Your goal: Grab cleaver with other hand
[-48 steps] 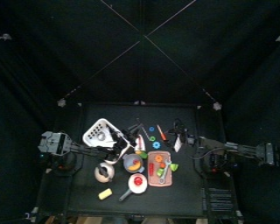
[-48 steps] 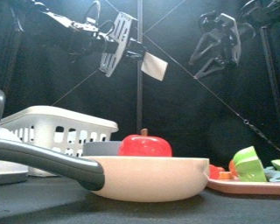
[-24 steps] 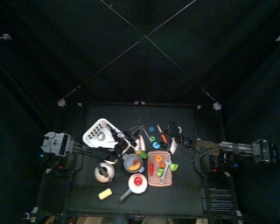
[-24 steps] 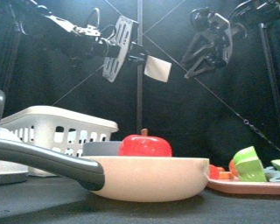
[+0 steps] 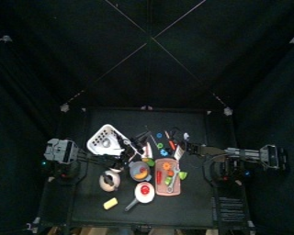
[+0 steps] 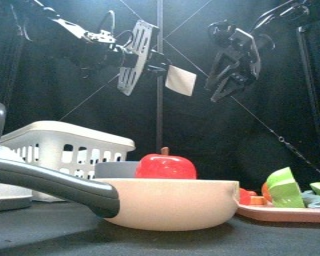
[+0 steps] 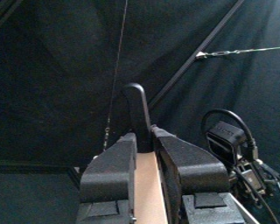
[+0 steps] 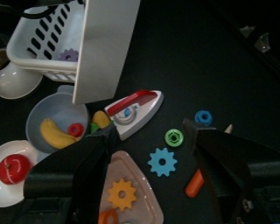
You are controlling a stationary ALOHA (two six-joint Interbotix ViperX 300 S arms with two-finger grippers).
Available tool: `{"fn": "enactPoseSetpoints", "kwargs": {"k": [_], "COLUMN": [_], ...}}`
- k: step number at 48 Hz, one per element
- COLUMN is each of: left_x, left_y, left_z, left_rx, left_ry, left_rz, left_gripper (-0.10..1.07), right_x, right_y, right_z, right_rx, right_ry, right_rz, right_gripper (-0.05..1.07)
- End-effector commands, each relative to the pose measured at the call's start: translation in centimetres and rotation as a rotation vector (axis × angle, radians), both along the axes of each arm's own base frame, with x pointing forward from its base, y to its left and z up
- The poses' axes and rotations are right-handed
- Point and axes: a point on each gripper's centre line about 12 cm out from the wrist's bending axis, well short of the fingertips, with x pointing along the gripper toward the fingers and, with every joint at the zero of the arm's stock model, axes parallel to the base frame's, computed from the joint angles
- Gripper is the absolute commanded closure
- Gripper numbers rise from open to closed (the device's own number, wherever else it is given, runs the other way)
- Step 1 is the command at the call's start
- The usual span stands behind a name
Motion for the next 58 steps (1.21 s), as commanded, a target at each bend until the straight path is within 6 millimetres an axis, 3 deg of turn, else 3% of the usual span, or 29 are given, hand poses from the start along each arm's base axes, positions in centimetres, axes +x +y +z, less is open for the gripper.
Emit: {"fn": "enactPoseSetpoints", "kwargs": {"k": [1, 22, 47, 58], "left_x": [0.3, 1.3, 2.1, 2.1], "left_y": [0.1, 1.0, 1.0, 1.0], "left_z": [1.2, 0.3, 0.8, 0.6], "left_rx": [-0.005, -0.042, -0.043, -0.044], "left_ry": [-0.041, -0.039, -0.062, -0.058], "left_rz": [0.011, 0.054, 0.055, 0.055], "left_gripper": [0.51, 0.51, 0.51, 0.51], "right_x": [0.5, 1.9, 3.4, 3.2], "right_y": [0.5, 2.2, 0.9, 0.7], "right_z": [1.8, 2.1, 1.4, 1.2], "right_rx": [-0.019, -0.062, -0.083, -0.085], "right_ry": [-0.055, -0.037, 0.004, 0.030], "right_rz": [0.019, 0.068, 0.033, 0.014], "right_gripper": [0.08, 0.08, 0.09, 0.21]}}
